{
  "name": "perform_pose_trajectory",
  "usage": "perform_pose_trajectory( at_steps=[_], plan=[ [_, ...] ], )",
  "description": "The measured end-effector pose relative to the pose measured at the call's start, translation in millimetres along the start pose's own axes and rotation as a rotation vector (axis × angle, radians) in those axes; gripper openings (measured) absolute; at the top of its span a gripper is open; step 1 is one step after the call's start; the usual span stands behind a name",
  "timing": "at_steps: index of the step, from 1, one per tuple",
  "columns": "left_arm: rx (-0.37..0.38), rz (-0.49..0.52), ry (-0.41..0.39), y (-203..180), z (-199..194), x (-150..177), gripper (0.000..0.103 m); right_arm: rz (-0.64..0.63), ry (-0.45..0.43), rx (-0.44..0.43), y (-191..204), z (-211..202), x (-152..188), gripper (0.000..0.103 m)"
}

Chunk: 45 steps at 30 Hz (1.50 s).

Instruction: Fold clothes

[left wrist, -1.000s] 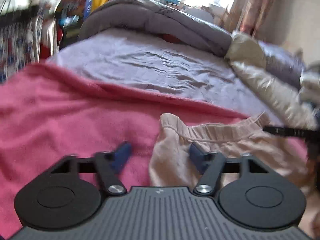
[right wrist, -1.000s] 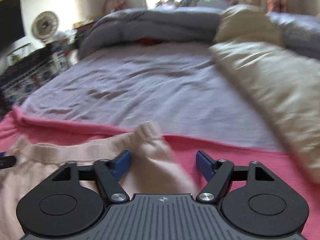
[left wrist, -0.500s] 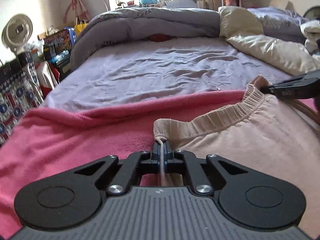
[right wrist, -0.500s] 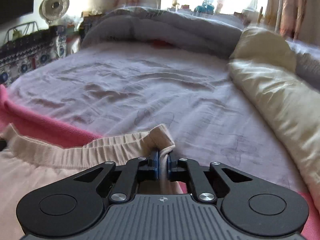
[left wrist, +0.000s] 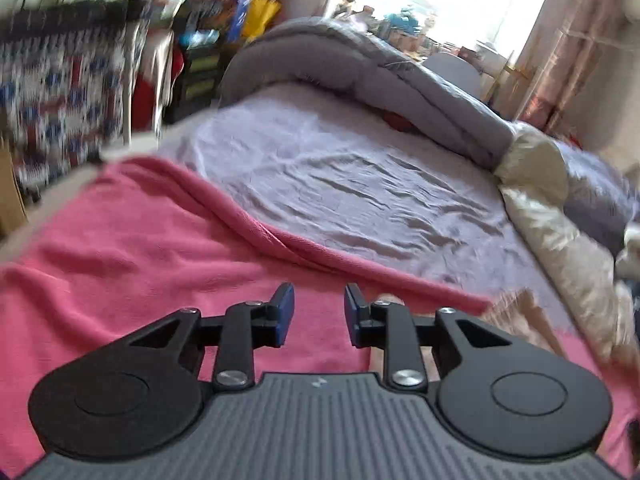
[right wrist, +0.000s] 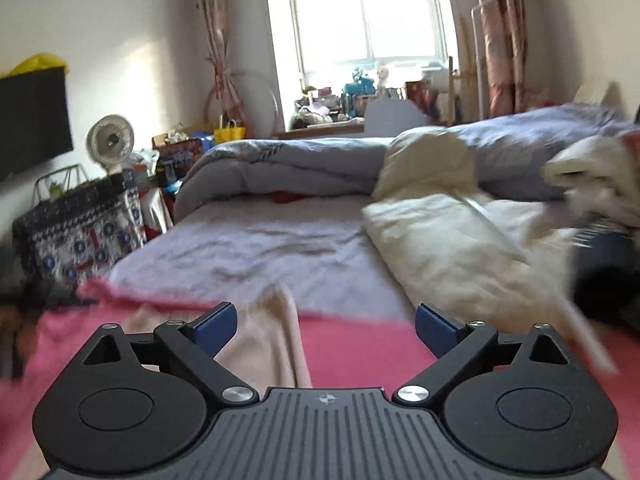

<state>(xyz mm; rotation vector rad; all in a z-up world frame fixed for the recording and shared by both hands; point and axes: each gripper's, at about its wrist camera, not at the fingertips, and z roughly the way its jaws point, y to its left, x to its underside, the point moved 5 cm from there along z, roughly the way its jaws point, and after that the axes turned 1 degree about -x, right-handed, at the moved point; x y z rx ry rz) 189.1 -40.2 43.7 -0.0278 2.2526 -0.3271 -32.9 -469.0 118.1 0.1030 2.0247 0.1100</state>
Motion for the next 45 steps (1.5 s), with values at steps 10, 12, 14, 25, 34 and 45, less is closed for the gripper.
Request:
perform_pose_trajectory(
  at_steps=[10, 12, 14, 25, 34, 45],
  plan=[
    [0.238, 0.329, 0.078, -94, -122, 124, 0.04, 0.106, 0.23, 0.093, 57, -194, 200, 0.08],
    [0.271, 0.357, 0.117, -110, -138, 149, 0.04, 0.131, 0.284, 0.08, 67, -208, 232, 0.064],
    [0.293, 0.4, 0.142, -129, -154, 169, 0.04, 0.118, 0.298, 0.084, 76, -218, 250, 0.062],
    [0.366, 0.539, 0.137, -185, -219, 213, 0.043, 0.043, 0.329, 0.139, 77, -190, 279, 0.031],
    [0.35, 0.566, 0.157, -174, -227, 227, 0.044, 0.06, 0.348, 0.156, 71, -177, 280, 0.024],
    [0.335, 0.479, 0.132, -140, -233, 216, 0.045, 0.048, 0.143, -0.055, 125, -224, 210, 0.007]
  ],
)
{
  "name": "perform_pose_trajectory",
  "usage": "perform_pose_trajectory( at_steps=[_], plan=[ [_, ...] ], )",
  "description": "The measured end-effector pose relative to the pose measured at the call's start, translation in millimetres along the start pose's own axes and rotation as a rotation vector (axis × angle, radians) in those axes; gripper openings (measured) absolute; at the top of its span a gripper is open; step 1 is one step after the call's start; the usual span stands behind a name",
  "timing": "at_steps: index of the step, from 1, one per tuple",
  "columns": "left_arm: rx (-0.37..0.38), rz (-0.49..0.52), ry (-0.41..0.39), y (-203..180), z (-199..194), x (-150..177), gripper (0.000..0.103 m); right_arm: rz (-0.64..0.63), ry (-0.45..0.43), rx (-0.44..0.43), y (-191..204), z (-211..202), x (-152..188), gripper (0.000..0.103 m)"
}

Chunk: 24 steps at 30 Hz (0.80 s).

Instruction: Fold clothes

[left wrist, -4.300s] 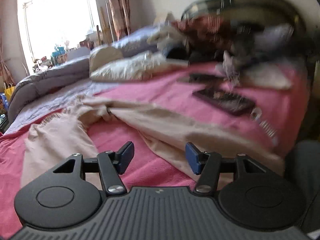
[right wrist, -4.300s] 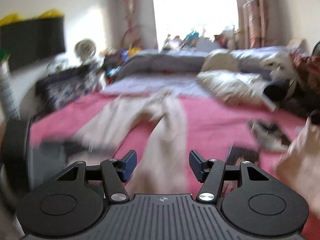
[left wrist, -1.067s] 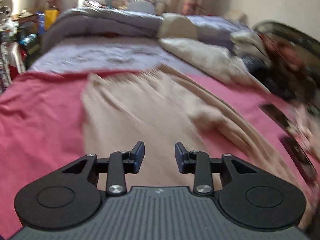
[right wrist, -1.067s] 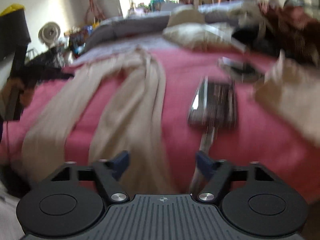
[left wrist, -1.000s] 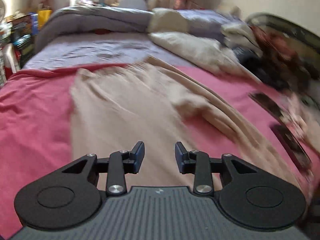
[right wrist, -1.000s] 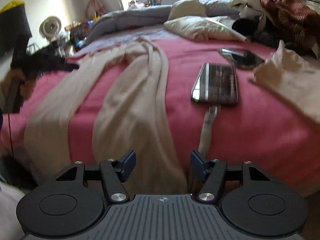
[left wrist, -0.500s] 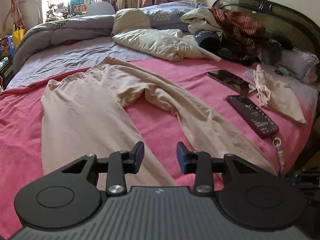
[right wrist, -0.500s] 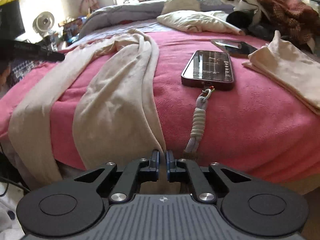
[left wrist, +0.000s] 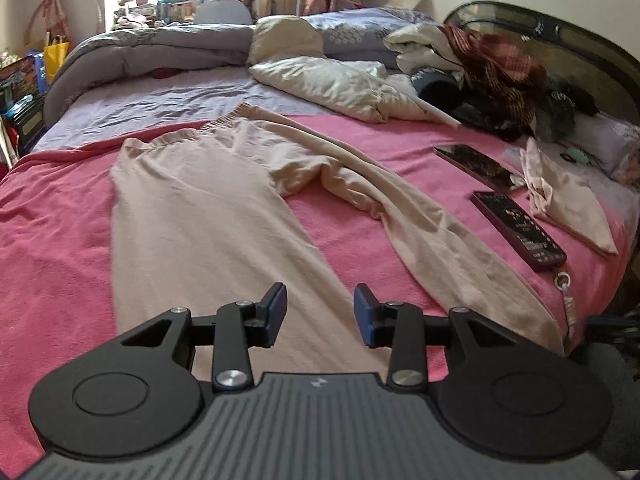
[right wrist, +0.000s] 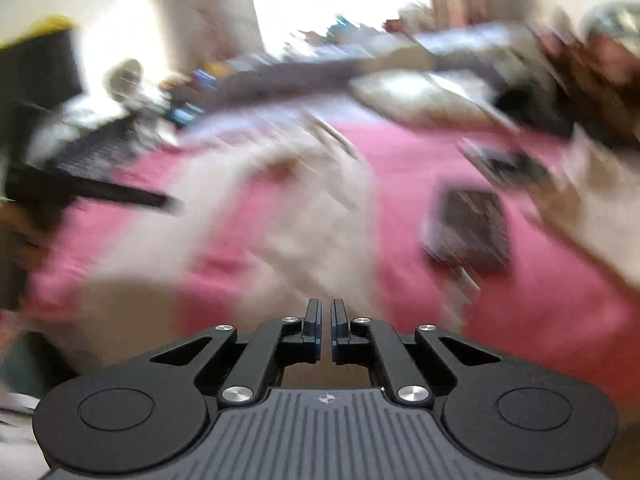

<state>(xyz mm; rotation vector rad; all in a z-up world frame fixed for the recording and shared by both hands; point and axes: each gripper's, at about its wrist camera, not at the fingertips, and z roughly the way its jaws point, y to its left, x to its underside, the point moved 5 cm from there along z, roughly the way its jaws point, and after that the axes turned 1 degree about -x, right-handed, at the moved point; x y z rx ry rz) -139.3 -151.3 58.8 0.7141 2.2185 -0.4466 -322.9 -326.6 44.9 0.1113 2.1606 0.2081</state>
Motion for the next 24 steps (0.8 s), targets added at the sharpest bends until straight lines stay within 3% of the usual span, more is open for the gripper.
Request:
perform_pose_trajectory(
  at_steps=[1, 3, 4, 5, 8, 11, 13, 18, 21, 24],
  plan=[
    [-0.001, -0.007, -0.005, 3, -2, -2, 0.046, -0.045, -0.019, -0.026, 14, -2, -5, 0.008],
    [0.0, -0.019, -0.016, 8, -6, -5, 0.047, -0.117, -0.026, 0.029, 22, 5, -3, 0.028],
    [0.002, -0.021, -0.02, 10, -7, -5, 0.047, -0.129, -0.014, 0.07, 19, 12, -1, 0.046],
    [0.003, -0.022, -0.024, 11, -8, -6, 0.047, -0.103, 0.007, 0.109, 9, 21, 3, 0.049],
    [-0.018, -0.025, -0.024, 16, -7, -4, 0.048, 0.028, -0.007, 0.115, -25, 40, -1, 0.047],
    [-0.085, -0.043, -0.031, 28, -2, -2, 0.05, 0.03, -0.118, 0.112, -48, 59, -33, 0.047],
    [-0.138, -0.087, -0.03, 42, 2, 1, 0.05, 0.041, -0.145, 0.113, -68, 87, -57, 0.048],
    [-0.242, -0.272, 0.03, 87, 20, 27, 0.05, 0.152, -0.081, 0.114, -117, 175, -96, 0.047],
    [-0.273, -0.204, 0.007, 90, 26, 43, 0.053, 0.175, -0.015, 0.143, -134, 221, -109, 0.047],
    [-0.298, -0.128, -0.007, 85, 25, 44, 0.05, 0.208, 0.036, 0.121, -141, 262, -119, 0.047]
  ],
)
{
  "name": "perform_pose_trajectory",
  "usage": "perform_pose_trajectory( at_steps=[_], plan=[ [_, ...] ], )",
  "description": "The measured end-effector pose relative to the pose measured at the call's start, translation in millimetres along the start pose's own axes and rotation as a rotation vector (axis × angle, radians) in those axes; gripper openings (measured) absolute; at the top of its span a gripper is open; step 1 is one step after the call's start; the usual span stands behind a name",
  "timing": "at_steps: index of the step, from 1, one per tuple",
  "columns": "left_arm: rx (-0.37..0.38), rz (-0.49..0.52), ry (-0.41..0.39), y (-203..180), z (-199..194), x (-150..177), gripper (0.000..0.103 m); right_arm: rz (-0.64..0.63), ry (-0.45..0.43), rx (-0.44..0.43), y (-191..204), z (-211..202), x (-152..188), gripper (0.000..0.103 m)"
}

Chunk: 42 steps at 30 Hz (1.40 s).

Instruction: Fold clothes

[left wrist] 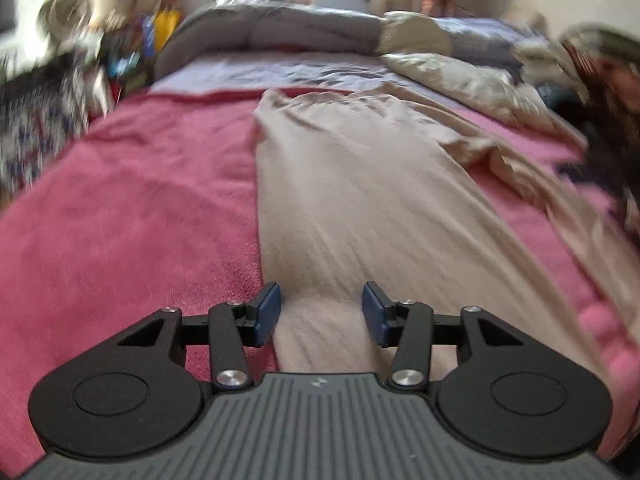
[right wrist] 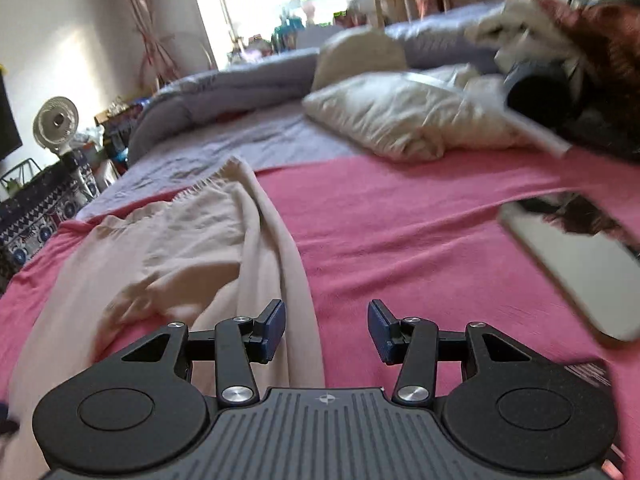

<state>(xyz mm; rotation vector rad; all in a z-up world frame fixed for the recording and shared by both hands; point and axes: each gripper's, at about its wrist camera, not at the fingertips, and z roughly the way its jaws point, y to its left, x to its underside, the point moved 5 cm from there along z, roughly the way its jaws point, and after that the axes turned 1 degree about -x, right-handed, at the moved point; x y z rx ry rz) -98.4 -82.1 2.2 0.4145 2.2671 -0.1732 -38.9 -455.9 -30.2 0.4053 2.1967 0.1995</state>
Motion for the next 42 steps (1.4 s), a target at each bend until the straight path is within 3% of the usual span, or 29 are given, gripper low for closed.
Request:
perform_pose_trajectory(
  at_steps=[3, 6, 8, 10, 12, 14, 15, 16, 22, 26, 29, 31, 33, 36, 38, 42],
  plan=[
    [0.131, 0.052, -0.087, -11, -8, -43, 0.052, -0.011, 0.03, -0.029, 8, 30, -14, 0.049],
    [0.192, 0.291, -0.204, -41, 12, -100, 0.051, -0.057, 0.059, -0.036, 20, 54, -24, 0.051],
    [0.244, 0.471, -0.224, -60, 40, -125, 0.049, -0.124, 0.069, -0.022, 28, 67, -28, 0.056],
    [0.344, 0.574, -0.174, -73, 72, -140, 0.049, -0.178, 0.067, -0.015, 35, 76, -32, 0.056],
    [0.43, 0.638, -0.106, -83, 102, -151, 0.049, -0.185, 0.071, -0.036, 38, 79, -35, 0.048],
    [0.42, 0.653, -0.013, -89, 133, -148, 0.049, -0.176, 0.083, -0.076, 39, 79, -36, 0.02],
    [0.411, 0.66, 0.036, -92, 149, -145, 0.049, -0.173, 0.089, -0.089, 39, 78, -37, 0.015],
    [0.407, 0.651, 0.055, -93, 158, -142, 0.05, -0.166, 0.095, -0.101, 39, 77, -39, 0.007],
    [0.427, 0.489, 0.026, -68, 158, -128, 0.049, -0.043, 0.051, -0.204, 52, 50, -66, 0.006],
    [0.409, 0.379, -0.033, -11, 113, -113, 0.049, -0.024, 0.014, -0.356, 102, 15, -80, 0.006],
    [0.346, 0.308, -0.034, 33, 87, -101, 0.049, -0.058, 0.072, -0.518, 166, 5, -68, 0.006],
    [0.294, 0.254, -0.028, 64, 70, -91, 0.05, -0.151, 0.122, -0.565, 214, 9, -45, 0.007],
    [0.237, 0.197, -0.016, 89, 61, -83, 0.05, -0.279, 0.175, -0.531, 254, 21, -14, 0.016],
    [0.126, 0.173, -0.014, 110, 46, -76, 0.05, -0.415, 0.209, -0.449, 279, 29, 28, 0.038],
    [0.108, 0.172, -0.036, 116, 32, -76, 0.051, -0.446, 0.16, -0.437, 277, 9, 38, 0.057],
    [0.172, 0.106, -0.07, 105, 21, -89, 0.06, -0.551, -0.031, -0.373, 250, -59, 44, 0.075]
  ],
)
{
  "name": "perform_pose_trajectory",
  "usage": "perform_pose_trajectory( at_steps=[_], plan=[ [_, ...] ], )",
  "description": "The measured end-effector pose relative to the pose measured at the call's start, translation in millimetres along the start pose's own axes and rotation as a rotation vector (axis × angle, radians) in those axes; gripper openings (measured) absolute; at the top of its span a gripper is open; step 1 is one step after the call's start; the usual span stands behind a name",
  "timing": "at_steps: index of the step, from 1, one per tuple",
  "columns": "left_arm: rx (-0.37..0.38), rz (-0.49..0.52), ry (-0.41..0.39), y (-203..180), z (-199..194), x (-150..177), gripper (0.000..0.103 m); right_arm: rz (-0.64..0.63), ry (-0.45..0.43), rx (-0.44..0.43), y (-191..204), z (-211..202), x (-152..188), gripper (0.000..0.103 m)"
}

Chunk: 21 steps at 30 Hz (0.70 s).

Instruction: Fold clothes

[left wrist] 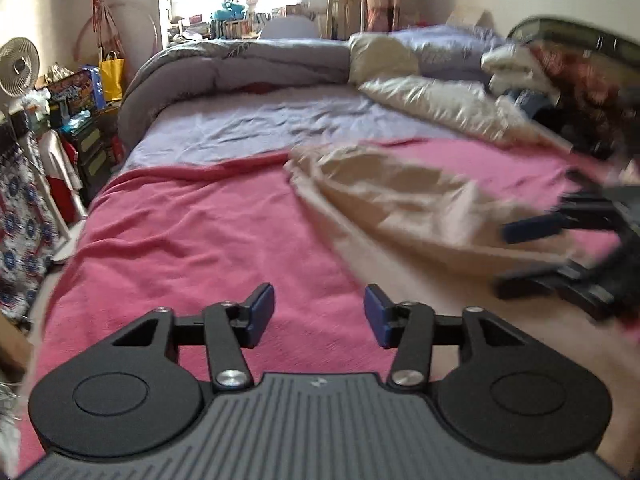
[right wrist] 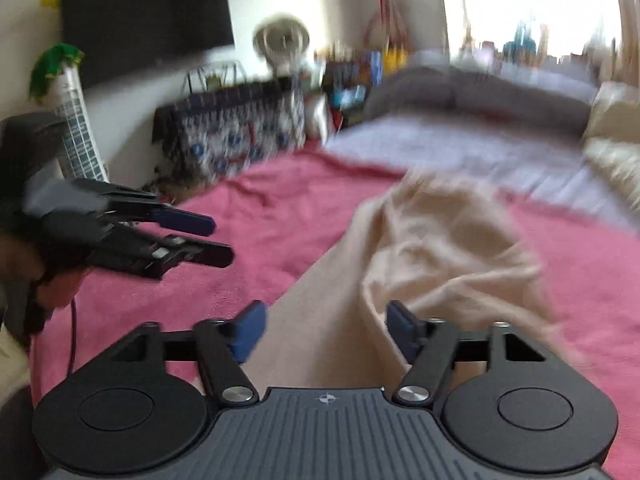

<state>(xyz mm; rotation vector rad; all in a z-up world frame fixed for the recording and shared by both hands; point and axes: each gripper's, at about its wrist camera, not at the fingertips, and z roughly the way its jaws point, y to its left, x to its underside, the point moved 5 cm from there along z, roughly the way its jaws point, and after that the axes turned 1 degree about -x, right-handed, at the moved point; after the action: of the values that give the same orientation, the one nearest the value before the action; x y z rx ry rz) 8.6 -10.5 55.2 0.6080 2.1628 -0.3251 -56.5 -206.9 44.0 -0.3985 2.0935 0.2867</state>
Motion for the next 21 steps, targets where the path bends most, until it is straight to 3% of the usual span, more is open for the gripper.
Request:
perform_pose_trajectory(
  at_steps=[4, 7, 12, 15, 16, 19, 21],
  plan=[
    [0.031, -0.072, 0.015, -27, 22, -14, 0.061, -0.25, 0.028, 0.21, -1, -47, 32, 0.075],
    [0.02, -0.119, 0.074, -49, 48, -17, 0.061, -0.305, 0.118, 0.228, -5, -66, 61, 0.071],
    [-0.037, -0.191, 0.175, -72, 87, -13, 0.066, -0.186, 0.198, 0.228, -23, -87, 96, 0.062],
    [-0.056, -0.215, 0.193, -78, 95, -8, 0.068, 0.115, 0.192, 0.175, -44, -100, 108, 0.045],
    [-0.06, -0.22, 0.193, -78, 96, -6, 0.069, 0.149, 0.179, 0.169, -42, -105, 109, 0.036],
    [-0.065, -0.23, 0.187, -76, 94, -3, 0.069, 0.107, 0.133, 0.16, -23, -125, 108, 0.034],
    [-0.07, -0.242, 0.187, -72, 91, -3, 0.069, 0.057, 0.127, 0.056, -1, -131, 106, 0.034]
  ],
)
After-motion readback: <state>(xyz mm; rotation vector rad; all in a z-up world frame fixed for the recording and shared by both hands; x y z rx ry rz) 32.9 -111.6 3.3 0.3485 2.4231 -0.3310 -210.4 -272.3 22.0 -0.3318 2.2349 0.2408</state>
